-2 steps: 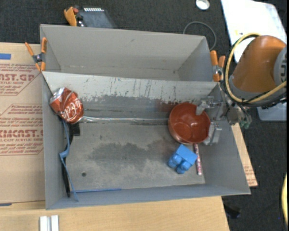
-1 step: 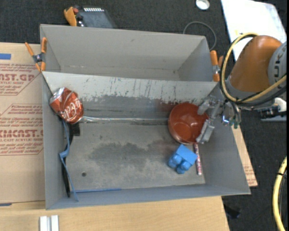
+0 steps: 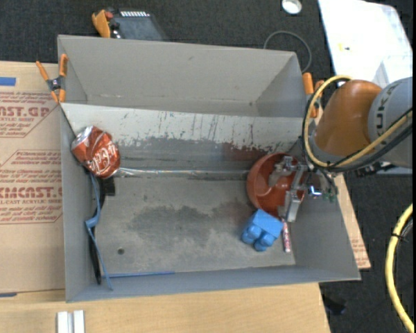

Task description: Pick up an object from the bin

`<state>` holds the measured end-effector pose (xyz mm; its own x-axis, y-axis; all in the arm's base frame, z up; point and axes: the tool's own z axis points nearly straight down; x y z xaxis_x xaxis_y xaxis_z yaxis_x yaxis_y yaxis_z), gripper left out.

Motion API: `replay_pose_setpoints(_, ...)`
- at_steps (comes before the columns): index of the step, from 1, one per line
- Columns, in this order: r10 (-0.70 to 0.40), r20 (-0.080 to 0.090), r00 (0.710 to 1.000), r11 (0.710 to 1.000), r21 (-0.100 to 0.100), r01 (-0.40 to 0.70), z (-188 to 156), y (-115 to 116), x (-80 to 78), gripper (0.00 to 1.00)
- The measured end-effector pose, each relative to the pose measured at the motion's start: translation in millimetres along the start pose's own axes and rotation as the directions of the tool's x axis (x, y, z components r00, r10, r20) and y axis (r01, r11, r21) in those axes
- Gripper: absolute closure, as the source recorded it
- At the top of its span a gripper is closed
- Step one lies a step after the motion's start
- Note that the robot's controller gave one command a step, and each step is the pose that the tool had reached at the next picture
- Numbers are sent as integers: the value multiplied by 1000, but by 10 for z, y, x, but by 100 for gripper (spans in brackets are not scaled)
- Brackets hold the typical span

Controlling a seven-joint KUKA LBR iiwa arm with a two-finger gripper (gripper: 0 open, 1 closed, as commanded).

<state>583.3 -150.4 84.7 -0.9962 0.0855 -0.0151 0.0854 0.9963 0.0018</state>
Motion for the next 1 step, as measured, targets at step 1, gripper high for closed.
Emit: replay_pose_setpoints(1, 432, -15, 902, 902, 2, -432, 170, 25, 189, 100)
